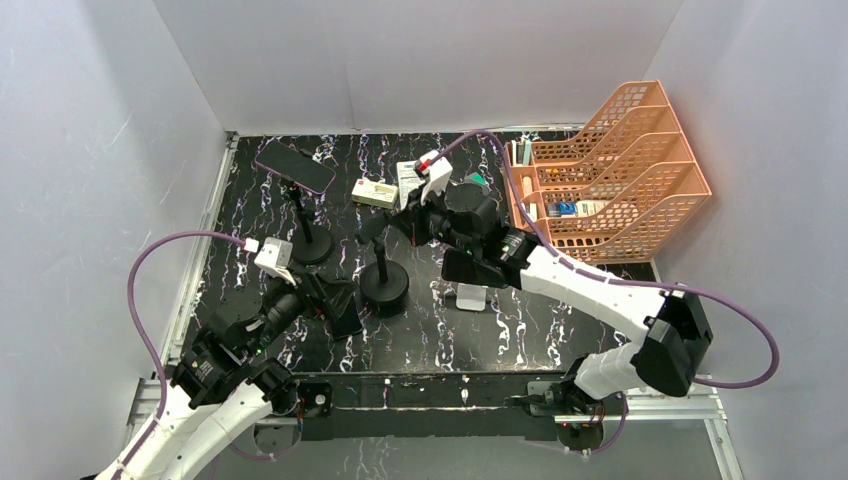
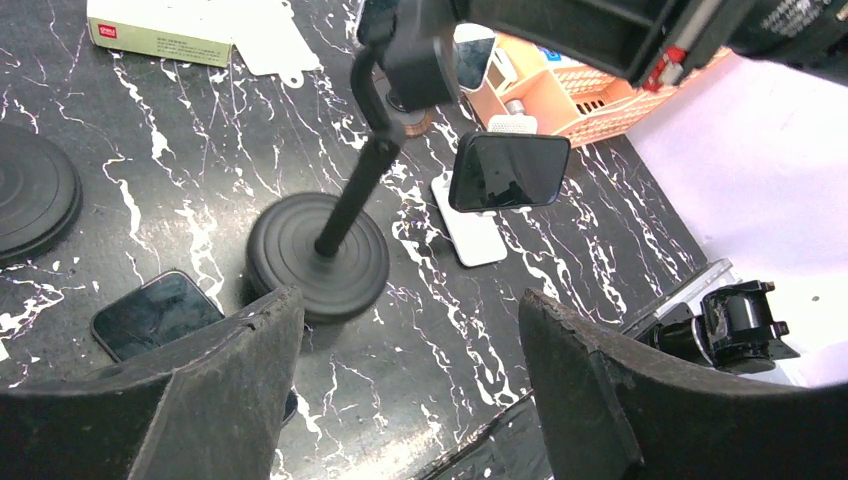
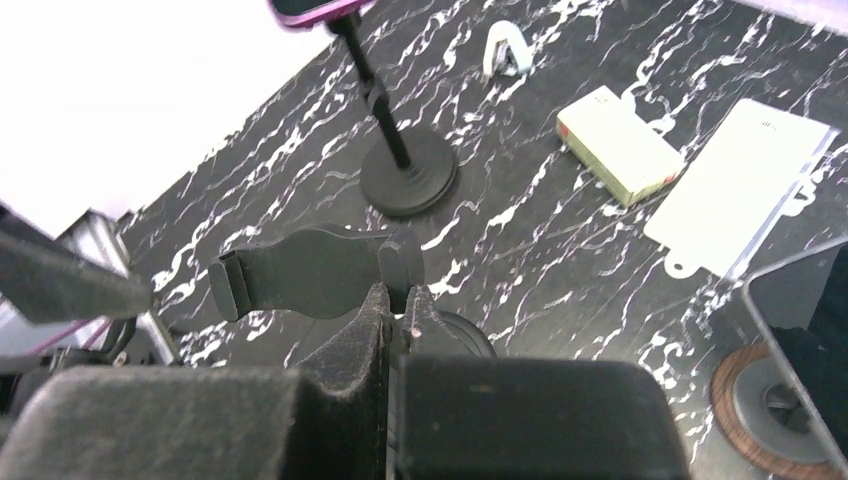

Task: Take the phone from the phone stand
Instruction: Move the phone stand to the center of the board.

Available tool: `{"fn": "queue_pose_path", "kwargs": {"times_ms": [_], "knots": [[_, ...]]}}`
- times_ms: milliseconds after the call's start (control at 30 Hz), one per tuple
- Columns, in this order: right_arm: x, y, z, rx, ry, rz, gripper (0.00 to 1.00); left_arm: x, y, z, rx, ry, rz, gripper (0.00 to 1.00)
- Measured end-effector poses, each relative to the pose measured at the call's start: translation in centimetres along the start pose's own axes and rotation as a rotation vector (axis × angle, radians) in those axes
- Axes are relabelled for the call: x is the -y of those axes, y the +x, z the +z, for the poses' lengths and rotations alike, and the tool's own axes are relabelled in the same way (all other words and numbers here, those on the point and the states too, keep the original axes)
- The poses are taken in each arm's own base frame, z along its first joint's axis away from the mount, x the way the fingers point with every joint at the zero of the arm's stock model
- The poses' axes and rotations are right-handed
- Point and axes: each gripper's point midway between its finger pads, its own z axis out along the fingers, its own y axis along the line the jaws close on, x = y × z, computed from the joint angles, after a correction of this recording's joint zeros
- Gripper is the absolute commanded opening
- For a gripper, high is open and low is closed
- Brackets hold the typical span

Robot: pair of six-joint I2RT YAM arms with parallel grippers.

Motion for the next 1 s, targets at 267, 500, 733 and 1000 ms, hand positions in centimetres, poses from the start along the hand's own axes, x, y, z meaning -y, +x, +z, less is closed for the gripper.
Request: {"fn": "queue_pose_path", "kwargs": {"times_ms": [267,500,733,1000], "knots": [[4.0,-1.6,3.0,0.042,0.076,0.006,0.01,-0.1,-0.1,0.0,0.004,-0.008,0.000,0.75],[8.6,-1.3,5.4,0.034,0.156,0.022,0.01,-0.2,-0.1,0.1,0.005,-0.013,0.001,0.75],[12.3,-1.7,6.8,0.060,0.207,0.039,0.01,-0.2,-0.1,0.1,0.005,-0.013,0.001,0.75],[14.8,-2.6,7.8,0.094,0.234,0.040,0.01,-0.2,-0.1,0.1,0.005,-0.014,0.001,0.75]]}}
